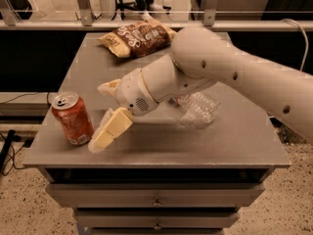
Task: Move coke can near water bottle
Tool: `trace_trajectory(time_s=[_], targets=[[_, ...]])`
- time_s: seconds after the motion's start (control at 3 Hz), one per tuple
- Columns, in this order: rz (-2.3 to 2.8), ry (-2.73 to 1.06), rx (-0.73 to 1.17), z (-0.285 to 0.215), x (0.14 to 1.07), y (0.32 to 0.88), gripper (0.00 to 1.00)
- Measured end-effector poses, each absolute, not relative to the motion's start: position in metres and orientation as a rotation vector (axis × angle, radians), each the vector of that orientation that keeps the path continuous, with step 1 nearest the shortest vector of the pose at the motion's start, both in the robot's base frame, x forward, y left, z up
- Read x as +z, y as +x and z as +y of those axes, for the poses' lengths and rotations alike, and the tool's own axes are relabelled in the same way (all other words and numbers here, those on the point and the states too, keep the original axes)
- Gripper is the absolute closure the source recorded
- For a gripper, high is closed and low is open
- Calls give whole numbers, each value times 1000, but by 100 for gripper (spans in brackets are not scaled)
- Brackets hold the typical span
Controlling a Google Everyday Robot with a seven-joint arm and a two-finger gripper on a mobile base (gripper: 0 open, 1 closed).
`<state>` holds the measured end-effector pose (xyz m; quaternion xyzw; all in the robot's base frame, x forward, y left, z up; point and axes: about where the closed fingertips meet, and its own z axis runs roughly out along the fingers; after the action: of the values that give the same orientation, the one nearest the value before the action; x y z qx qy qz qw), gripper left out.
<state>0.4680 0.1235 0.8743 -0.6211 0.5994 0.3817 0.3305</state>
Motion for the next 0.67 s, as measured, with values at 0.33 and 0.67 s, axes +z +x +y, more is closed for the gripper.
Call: trace_trajectory(time_s=[0.33, 0.67], targets=[[1463, -1556, 1111, 152, 876, 467, 0], [1374, -1511, 1187, 176, 880, 464, 0]])
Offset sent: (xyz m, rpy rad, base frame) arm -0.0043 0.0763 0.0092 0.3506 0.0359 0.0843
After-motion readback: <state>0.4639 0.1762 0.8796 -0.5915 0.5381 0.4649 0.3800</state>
